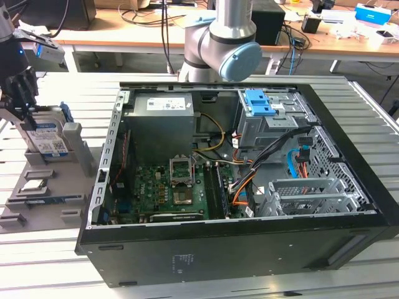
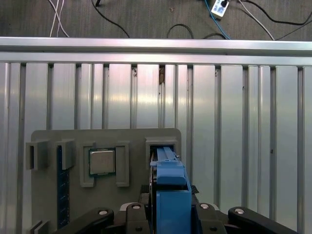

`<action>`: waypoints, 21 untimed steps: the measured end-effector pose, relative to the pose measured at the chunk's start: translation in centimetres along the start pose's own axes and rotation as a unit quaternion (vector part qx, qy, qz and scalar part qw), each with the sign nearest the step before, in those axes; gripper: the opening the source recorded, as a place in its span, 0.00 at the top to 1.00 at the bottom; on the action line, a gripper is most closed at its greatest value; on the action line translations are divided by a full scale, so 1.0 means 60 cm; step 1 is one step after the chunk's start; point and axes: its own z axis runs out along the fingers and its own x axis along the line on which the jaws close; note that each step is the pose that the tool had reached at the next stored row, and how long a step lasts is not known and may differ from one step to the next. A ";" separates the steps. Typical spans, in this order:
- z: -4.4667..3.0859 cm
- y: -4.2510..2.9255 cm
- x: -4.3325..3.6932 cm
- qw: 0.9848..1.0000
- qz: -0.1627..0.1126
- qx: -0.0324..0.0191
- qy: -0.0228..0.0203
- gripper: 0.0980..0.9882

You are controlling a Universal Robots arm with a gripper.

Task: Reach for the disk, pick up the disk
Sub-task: 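Pick up the disk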

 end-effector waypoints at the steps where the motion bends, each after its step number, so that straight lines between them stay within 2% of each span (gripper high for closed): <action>1: 0.000 0.000 0.000 1.000 0.000 0.000 0.000 0.70; 4: 0.000 0.000 0.000 1.000 0.000 0.000 0.000 0.70; 9: -0.010 0.000 0.000 1.000 0.000 0.000 0.000 0.70; 11: -0.021 0.001 0.000 1.000 0.000 0.000 0.000 0.70; 20: -0.052 0.002 0.000 1.000 0.000 0.000 0.000 0.70; 21: -0.059 0.002 0.001 1.000 0.000 0.000 0.000 0.70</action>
